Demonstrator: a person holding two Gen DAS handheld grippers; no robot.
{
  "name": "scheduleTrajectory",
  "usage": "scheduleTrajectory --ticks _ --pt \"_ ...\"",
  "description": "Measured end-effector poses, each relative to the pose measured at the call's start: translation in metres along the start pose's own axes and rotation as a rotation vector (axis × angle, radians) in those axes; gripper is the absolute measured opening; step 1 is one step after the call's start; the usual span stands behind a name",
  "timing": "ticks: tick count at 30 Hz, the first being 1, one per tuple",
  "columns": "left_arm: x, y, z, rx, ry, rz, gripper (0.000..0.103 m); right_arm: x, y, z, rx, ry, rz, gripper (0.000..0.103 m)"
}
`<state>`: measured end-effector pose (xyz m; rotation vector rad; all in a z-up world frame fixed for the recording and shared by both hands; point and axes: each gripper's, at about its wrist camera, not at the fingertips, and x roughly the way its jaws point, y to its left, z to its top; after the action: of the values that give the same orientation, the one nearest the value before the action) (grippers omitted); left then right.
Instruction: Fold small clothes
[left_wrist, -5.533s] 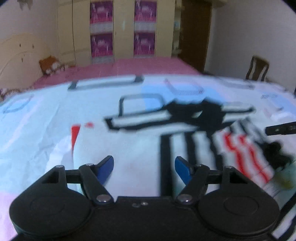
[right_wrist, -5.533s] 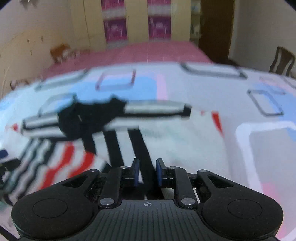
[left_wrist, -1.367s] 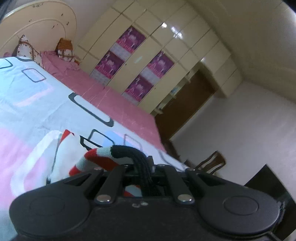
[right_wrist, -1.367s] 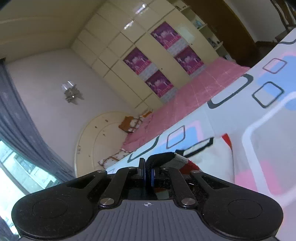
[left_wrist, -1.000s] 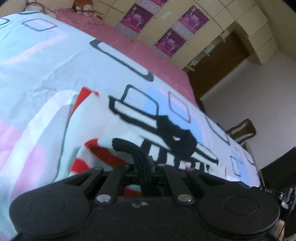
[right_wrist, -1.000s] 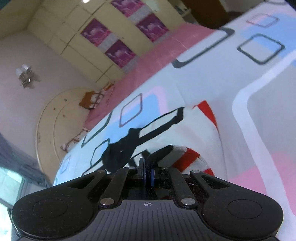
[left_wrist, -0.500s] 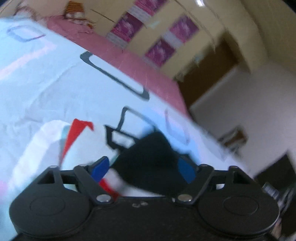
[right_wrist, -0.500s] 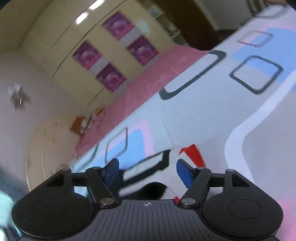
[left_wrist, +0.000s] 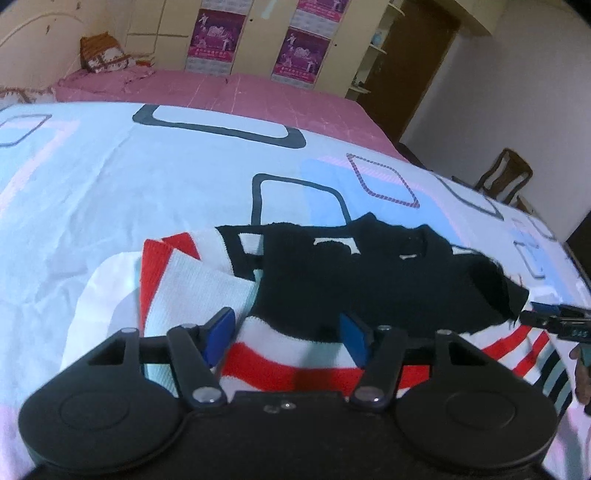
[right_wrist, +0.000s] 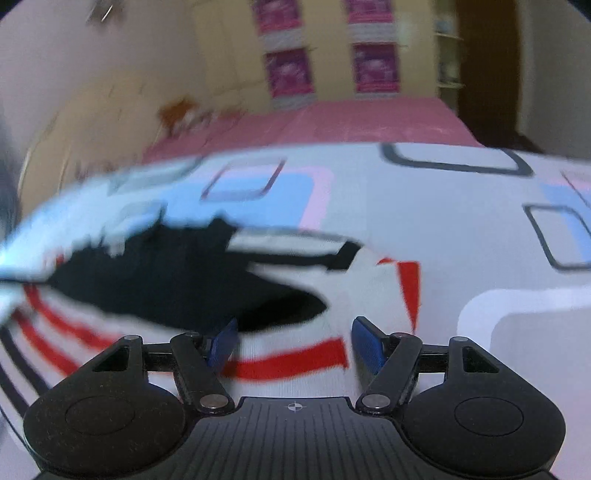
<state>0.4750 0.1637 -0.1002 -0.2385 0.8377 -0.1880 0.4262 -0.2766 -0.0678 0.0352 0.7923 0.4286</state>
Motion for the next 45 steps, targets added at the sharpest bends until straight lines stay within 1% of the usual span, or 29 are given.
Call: scheduleTrajectory --ticks 3,5,6,7,8,10,13,15,16,17,18,19,20,23,25,27,28,31,32,33,34,35,36,37,39,40,42,43,45 --pt "0.001 -0.005 0.003 0.031 -0.005 0.020 0.057 0.012 0.004 0.005 -0.033 -0.017 -0.086 0.069" --pt "0.000 -0.003 0.004 0.017 -0.020 0.024 0.053 0.012 -0.015 0.016 0.124 -0.077 -0.131 0.068" --pt "-0.001 -0.001 0.004 0.006 -0.027 0.015 0.051 0.011 -0.027 0.019 0.220 -0.092 -0.117 0.062" --pt "-0.001 0.000 0.004 0.003 -0.028 0.010 0.051 0.008 -0.035 0.021 0.290 -0.104 -0.083 0.048" --pt "-0.001 0.000 0.004 0.007 -0.025 0.010 0.051 0.005 -0.037 0.021 0.315 -0.112 -0.053 0.047" --pt "0.001 -0.002 0.004 0.029 -0.014 0.014 0.051 0.002 -0.032 0.018 0.275 -0.106 -0.036 0.047" --pt "0.005 -0.009 0.004 0.083 0.002 0.040 0.045 0.017 -0.023 0.015 0.198 -0.027 -0.051 0.047" --pt "0.008 -0.016 0.004 0.151 0.001 0.096 0.020 0.025 -0.016 0.013 0.160 -0.004 -0.078 0.047" --pt "0.009 -0.018 0.004 0.167 -0.007 0.110 0.019 0.025 -0.013 0.013 0.139 -0.004 -0.084 0.043" --pt "0.008 -0.017 0.003 0.158 -0.017 0.102 0.013 0.026 -0.008 0.013 0.103 0.003 -0.083 0.030" --pt "0.008 -0.017 0.002 0.155 -0.025 0.099 0.009 0.027 -0.003 0.014 0.068 0.008 -0.089 0.029" --pt "0.007 -0.017 0.001 0.157 -0.038 0.102 0.006 0.026 0.002 0.015 0.026 0.008 -0.098 0.020" --pt "0.003 -0.017 0.001 0.146 -0.060 0.102 0.005 0.024 0.005 0.015 0.007 0.003 -0.102 0.010" --pt "-0.015 -0.017 0.002 0.119 -0.156 0.095 0.005 0.008 0.001 0.017 0.033 -0.065 -0.106 0.002" --pt "-0.011 -0.014 0.005 0.112 -0.127 0.105 0.005 0.004 -0.004 0.015 0.044 -0.087 -0.129 0.002" --pt "0.006 -0.011 0.002 0.106 -0.050 0.121 0.006 0.014 -0.007 0.013 0.044 -0.041 -0.147 0.002" --pt "0.008 -0.012 -0.001 0.117 -0.071 0.121 0.006 0.023 -0.011 0.010 0.048 -0.002 -0.163 0.002" --pt "0.007 -0.010 -0.002 0.104 -0.078 0.129 0.010 0.027 -0.011 0.009 0.067 -0.007 -0.178 0.002" --pt "0.005 -0.008 -0.001 0.083 -0.074 0.129 0.015 0.024 -0.009 0.010 0.071 -0.010 -0.189 0.002" --pt "0.000 -0.007 0.001 0.059 -0.074 0.134 0.029 0.020 -0.007 0.012 0.072 -0.018 -0.193 0.003" --pt "-0.010 -0.009 0.004 0.023 -0.093 0.143 0.032 0.011 -0.003 0.014 0.066 -0.028 -0.213 0.018" --pt "-0.021 -0.013 0.006 0.000 -0.131 0.111 0.034 0.002 0.004 0.015 0.053 -0.060 -0.245 0.048" --pt "-0.029 -0.021 0.010 -0.007 -0.164 0.066 0.042 -0.008 0.010 0.015 0.044 -0.098 -0.234 0.059" --pt "-0.031 -0.031 0.013 -0.001 -0.177 0.041 0.046 -0.011 0.019 0.017 0.039 -0.112 -0.183 0.061" --pt "-0.021 -0.057 0.016 0.054 -0.175 -0.005 0.065 -0.002 0.044 0.021 0.004 -0.087 -0.098 0.060" --pt "-0.013 -0.069 0.015 0.083 -0.166 -0.010 0.066 0.004 0.055 0.022 -0.013 -0.081 -0.058 0.060" --pt "0.003 -0.089 0.012 0.123 -0.129 -0.023 0.066 0.019 0.078 0.024 -0.035 -0.043 0.008 0.044" --pt "0.010 -0.097 0.010 0.127 -0.117 -0.028 0.066 0.029 0.087 0.024 -0.038 -0.020 0.017 0.041" --pt "0.023 -0.106 0.006 0.130 -0.082 -0.032 0.066 0.043 0.095 0.022 -0.020 0.013 0.031 0.041"
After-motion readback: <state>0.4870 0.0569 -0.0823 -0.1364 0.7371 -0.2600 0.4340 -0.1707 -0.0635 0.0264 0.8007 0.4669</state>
